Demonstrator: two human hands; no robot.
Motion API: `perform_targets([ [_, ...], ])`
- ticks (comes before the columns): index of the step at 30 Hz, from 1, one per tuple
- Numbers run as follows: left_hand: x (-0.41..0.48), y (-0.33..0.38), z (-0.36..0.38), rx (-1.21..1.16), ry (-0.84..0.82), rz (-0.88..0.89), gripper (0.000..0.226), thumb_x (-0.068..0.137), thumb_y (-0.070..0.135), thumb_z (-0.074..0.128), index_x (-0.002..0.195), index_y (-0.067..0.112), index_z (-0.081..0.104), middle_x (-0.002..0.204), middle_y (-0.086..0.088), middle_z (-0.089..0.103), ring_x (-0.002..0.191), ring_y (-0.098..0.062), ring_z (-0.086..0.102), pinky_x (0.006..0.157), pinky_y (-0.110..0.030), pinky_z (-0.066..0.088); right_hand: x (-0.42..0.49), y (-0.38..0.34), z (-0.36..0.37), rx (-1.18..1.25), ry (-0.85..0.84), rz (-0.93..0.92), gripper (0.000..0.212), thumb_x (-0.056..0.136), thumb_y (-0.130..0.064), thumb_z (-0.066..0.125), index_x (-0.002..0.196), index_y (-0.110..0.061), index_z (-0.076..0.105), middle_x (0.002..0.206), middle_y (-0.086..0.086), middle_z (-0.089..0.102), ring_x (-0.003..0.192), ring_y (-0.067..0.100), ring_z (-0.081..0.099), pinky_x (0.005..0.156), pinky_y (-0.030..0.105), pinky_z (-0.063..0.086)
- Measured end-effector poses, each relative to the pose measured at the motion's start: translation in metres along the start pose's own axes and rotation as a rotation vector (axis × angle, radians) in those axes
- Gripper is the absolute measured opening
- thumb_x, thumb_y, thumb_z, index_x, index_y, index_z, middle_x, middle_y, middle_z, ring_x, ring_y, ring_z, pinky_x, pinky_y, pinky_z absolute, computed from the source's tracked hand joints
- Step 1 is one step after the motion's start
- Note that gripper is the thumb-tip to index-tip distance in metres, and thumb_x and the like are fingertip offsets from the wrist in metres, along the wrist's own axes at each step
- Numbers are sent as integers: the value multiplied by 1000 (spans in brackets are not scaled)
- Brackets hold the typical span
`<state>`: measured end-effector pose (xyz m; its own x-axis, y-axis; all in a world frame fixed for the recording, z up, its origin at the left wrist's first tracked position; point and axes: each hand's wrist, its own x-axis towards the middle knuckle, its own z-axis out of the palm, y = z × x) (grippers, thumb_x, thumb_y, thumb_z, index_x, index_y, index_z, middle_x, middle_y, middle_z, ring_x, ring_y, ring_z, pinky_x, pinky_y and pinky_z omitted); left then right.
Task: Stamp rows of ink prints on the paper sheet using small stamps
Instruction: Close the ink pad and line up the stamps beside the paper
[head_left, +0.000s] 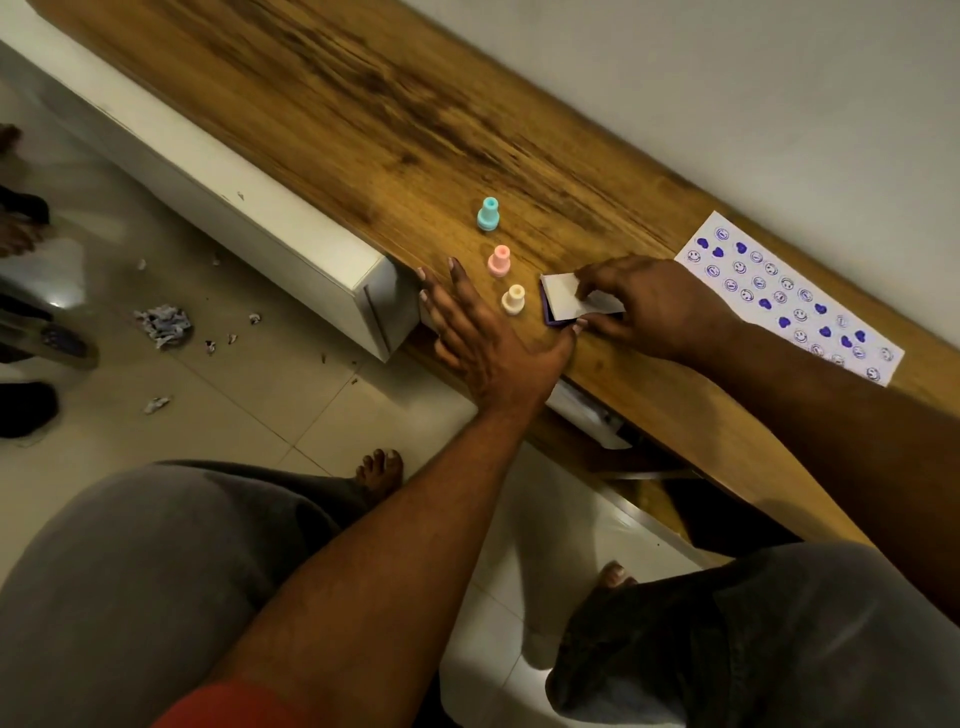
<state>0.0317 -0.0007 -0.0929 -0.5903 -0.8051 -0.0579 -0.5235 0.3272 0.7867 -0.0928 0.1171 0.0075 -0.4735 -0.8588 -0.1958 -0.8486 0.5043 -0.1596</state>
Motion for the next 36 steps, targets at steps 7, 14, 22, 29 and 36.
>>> perform_targets([
  [7,-2,-9,3,-27,-37,47,150,59,80,79,169,19,-3,176,-11,-10,162,-37,0,121,-62,18,4,4,5,66,-14,56,69,88,-42,78,147,-15,53,142,10,56,127,29,53,100,40,47],
  [14,-4,-12,5,-28,25,123,139,64,73,80,168,18,6,175,-11,-8,162,-37,5,120,-63,23,4,3,10,74,5,122,76,78,-53,84,141,-18,60,131,6,59,119,26,56,95,41,50],
  [22,-30,-25,17,60,12,385,84,88,69,63,155,23,43,175,-14,0,163,-34,0,120,-62,21,5,-1,10,35,32,139,78,78,-64,78,140,-18,61,131,5,60,115,25,60,97,44,49],
  [29,-25,-21,18,64,32,341,85,90,72,60,157,23,41,176,-12,1,163,-31,-1,120,-57,18,5,-6,11,34,26,153,77,79,-63,78,140,-20,61,131,4,60,117,26,59,98,43,48],
  [36,-26,-24,18,52,35,310,85,91,70,60,158,23,38,176,-11,6,163,-29,2,120,-55,16,4,-6,12,12,33,149,75,81,-63,77,141,-20,62,132,5,61,119,27,59,98,43,47],
])
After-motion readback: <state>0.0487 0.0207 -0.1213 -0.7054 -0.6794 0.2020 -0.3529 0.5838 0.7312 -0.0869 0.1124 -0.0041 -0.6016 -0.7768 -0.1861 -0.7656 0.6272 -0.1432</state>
